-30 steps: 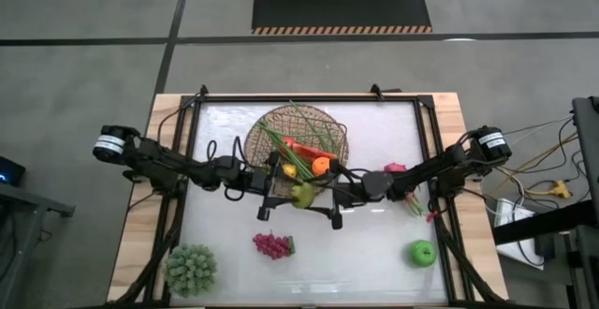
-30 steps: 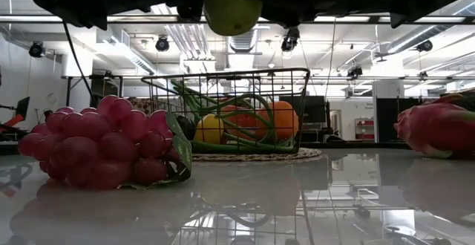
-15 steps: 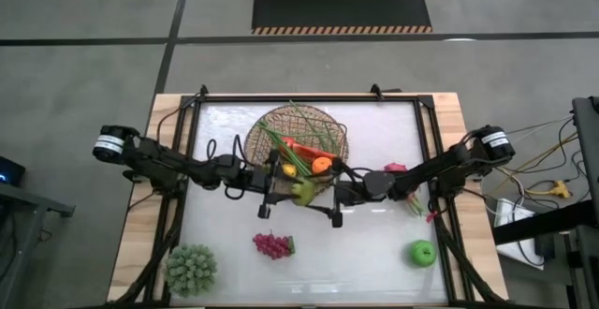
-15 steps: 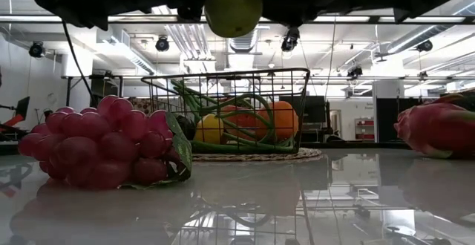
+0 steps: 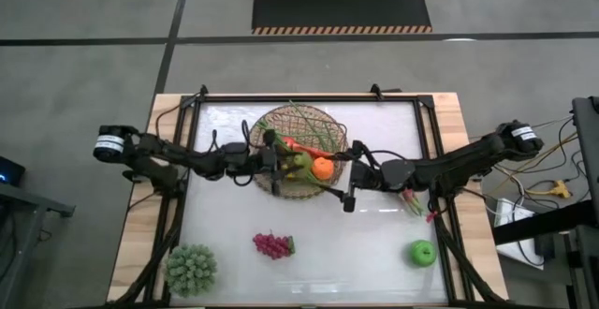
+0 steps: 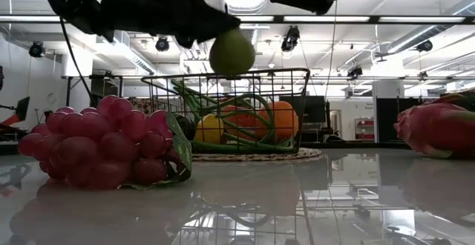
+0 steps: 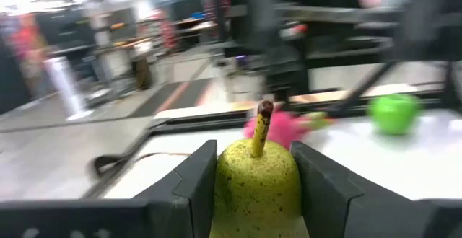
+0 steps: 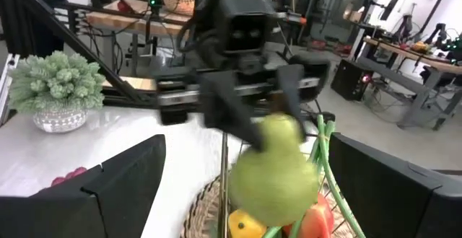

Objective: Build produce basket
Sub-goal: Put the pear into the wire basket

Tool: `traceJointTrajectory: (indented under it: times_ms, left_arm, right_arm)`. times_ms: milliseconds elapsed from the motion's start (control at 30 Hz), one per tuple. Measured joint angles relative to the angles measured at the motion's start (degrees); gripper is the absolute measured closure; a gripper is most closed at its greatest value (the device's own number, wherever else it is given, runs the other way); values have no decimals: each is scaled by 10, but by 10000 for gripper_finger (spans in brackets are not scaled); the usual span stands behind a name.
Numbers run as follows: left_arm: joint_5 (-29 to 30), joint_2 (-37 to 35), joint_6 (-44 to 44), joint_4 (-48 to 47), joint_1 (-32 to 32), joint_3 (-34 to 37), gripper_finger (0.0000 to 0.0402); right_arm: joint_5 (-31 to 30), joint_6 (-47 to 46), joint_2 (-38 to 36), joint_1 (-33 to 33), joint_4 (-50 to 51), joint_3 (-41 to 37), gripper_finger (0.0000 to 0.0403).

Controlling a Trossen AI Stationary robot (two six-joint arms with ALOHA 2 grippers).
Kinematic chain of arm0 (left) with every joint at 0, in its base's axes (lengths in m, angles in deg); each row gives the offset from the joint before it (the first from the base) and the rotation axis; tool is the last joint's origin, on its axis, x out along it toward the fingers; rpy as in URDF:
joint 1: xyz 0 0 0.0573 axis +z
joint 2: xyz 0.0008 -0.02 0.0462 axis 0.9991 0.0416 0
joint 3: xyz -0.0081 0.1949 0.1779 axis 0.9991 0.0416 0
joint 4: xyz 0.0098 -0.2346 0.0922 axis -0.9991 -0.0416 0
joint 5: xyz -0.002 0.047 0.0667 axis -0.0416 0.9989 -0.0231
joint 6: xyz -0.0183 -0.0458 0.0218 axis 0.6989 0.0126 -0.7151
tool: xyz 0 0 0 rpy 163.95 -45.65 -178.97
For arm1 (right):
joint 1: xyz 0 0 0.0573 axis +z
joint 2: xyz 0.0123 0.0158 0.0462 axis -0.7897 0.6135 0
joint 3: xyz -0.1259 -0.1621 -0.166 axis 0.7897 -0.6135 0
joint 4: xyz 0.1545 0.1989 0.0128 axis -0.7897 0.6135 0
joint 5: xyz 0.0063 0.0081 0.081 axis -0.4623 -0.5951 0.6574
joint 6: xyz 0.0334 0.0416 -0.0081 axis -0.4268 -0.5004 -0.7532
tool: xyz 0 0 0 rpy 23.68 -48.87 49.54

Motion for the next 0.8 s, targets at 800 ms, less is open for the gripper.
traceJointTrajectory:
  times_ms: [800]
  left_arm:
    - [17,63,121,-20,79,-10,268]
  right_arm:
    - [0,-15,12,0,13,0,35]
